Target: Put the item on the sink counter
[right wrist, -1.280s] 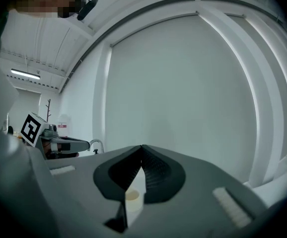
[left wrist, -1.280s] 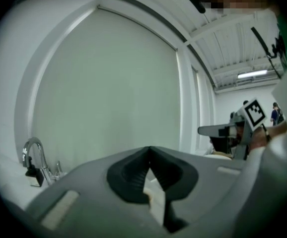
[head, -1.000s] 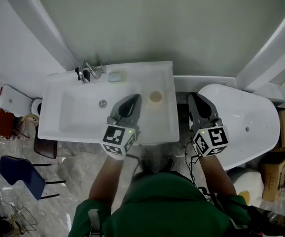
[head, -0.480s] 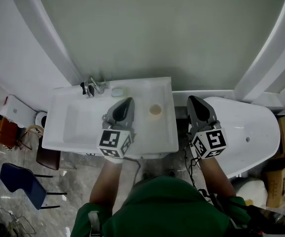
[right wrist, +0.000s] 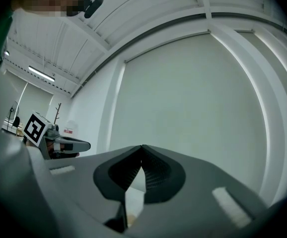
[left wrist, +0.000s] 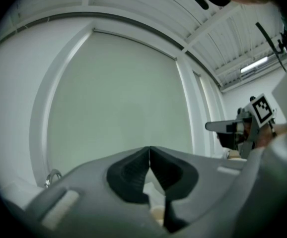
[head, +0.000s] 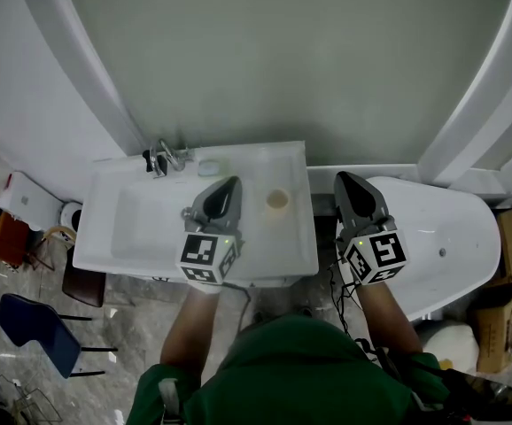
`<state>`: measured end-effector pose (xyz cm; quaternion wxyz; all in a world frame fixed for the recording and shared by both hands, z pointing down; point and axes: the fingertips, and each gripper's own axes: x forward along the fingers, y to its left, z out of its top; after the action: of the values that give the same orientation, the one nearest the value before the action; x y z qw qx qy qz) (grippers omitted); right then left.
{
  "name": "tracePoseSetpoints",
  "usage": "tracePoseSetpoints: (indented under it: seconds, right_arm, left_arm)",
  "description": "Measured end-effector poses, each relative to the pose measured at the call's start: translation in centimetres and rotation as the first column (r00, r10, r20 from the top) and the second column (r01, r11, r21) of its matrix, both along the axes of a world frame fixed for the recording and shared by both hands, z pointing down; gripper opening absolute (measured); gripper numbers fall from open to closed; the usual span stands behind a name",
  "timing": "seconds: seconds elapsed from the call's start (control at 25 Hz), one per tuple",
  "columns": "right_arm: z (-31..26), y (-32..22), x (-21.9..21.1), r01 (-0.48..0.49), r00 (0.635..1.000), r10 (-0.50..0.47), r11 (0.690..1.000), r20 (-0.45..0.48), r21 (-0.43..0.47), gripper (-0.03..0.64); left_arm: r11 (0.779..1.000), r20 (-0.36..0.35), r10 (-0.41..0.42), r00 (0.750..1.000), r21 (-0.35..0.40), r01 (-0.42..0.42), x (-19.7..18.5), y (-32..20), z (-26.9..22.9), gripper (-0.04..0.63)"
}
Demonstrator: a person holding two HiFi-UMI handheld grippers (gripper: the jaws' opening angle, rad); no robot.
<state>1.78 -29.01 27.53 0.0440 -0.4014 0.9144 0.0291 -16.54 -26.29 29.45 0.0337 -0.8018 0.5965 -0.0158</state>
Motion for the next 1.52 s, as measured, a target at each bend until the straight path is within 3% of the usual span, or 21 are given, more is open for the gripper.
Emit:
tracePoseSetpoints:
  seconds: [0.32,1.52]
  right_arm:
    - [0.2,-0.6,-0.2,0.007,1.000,-0.007,1.000,-0.003,0.003,-0.003]
    - [0.6,-1.4,-0.6,-0.010,1.000,0.010,1.000,0.006,-0.011,-0.003]
  left_arm:
    - [1.000,0.031,-0.002,1.000,0.001,0.002,0.0,-0.6,0.1,0.002]
    - [0.999,0.027,0.018,0.999,-0.027,-0.017,-0.6,-2.0,1.4,0.002]
